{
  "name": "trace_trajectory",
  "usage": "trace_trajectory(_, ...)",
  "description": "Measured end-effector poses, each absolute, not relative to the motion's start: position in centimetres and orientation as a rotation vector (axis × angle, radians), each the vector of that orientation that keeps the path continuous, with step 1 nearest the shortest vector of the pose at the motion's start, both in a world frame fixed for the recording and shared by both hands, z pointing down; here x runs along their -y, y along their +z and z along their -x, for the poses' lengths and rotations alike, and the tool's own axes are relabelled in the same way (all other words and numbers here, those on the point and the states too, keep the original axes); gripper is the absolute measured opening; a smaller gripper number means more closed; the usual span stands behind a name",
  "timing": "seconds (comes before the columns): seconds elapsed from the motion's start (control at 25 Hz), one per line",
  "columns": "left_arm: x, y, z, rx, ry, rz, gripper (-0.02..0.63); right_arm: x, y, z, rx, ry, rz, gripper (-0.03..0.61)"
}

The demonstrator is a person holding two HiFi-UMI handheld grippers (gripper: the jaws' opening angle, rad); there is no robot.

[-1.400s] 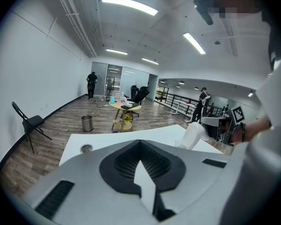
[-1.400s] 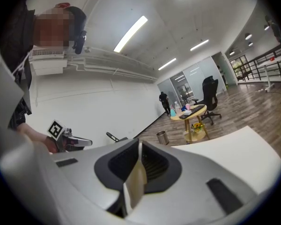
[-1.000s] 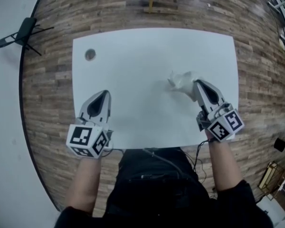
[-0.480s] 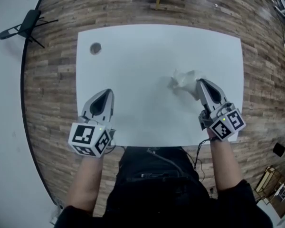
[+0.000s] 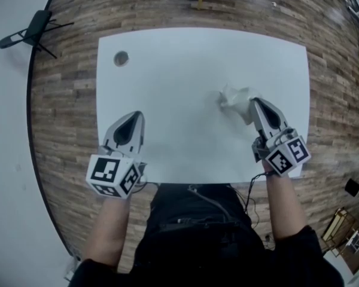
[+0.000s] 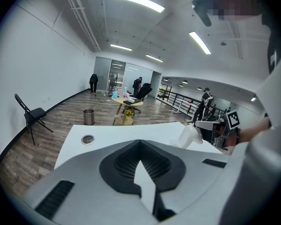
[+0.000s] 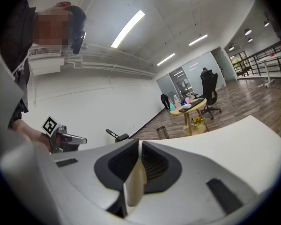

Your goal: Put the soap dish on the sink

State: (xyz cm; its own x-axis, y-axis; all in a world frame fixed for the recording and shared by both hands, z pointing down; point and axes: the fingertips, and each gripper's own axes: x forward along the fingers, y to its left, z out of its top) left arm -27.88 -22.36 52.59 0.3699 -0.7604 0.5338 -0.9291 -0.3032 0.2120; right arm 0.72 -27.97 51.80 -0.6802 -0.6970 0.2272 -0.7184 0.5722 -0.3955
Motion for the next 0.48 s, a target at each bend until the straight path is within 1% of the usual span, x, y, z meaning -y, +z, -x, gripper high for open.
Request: trace_trajectory(0.48, 22.43, 52.83, 27.93, 1.450, 0.472, -2.155, -0.011, 27.46, 52.77, -0.77, 2.726, 0.738, -1.240, 0.028)
